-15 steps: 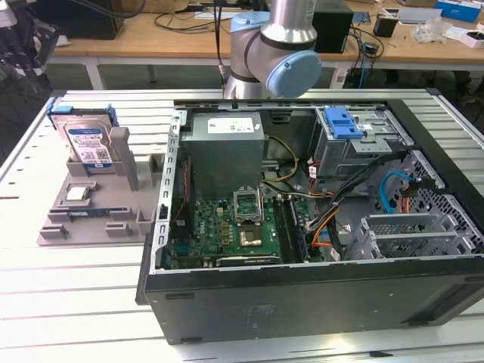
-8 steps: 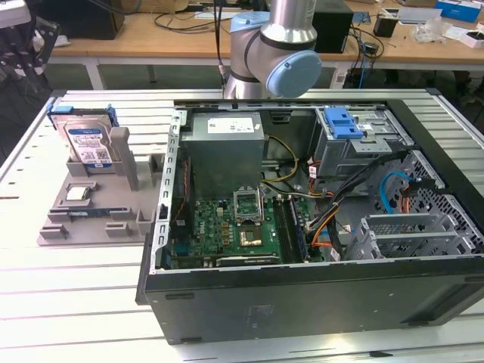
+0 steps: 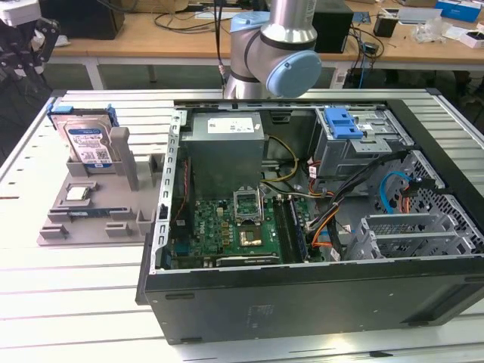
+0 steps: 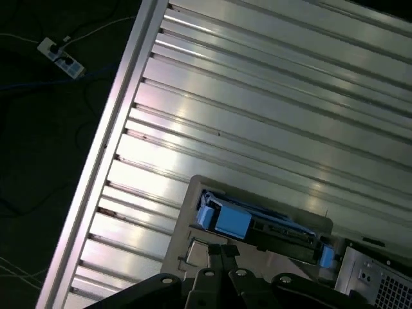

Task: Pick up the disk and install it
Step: 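Pick up the disk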

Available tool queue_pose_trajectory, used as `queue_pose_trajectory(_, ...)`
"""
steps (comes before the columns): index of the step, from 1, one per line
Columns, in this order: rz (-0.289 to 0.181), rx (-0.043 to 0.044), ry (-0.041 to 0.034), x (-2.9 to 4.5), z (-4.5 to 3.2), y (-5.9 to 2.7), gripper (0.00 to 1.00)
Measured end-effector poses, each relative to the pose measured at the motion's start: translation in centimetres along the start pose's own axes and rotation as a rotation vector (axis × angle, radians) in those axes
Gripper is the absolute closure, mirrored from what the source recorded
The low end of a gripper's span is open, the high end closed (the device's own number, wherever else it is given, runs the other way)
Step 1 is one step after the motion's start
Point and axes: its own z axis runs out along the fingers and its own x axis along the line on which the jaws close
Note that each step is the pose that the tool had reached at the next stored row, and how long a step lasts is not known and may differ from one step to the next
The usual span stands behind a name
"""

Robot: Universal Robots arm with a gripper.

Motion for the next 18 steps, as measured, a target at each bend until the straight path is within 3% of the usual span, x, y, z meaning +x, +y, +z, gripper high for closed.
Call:
queue_pose_trajectory(2, -0.059, -0.0014, 0.0026, 0.0, 0.0, 0.02, 0.89)
queue_pose_trajectory(7, -0.125, -0.0029, 0.0056, 0.0, 0.0, 0.02, 0.89)
queue_pose_trajectory(10, -0.203, -0.0047, 0.0091, -0.01, 0.0, 0.03, 0.89)
queue_pose_trajectory(18, -0.307, -0.0072, 0.0138, -0.01, 0.0, 0.04, 0.89)
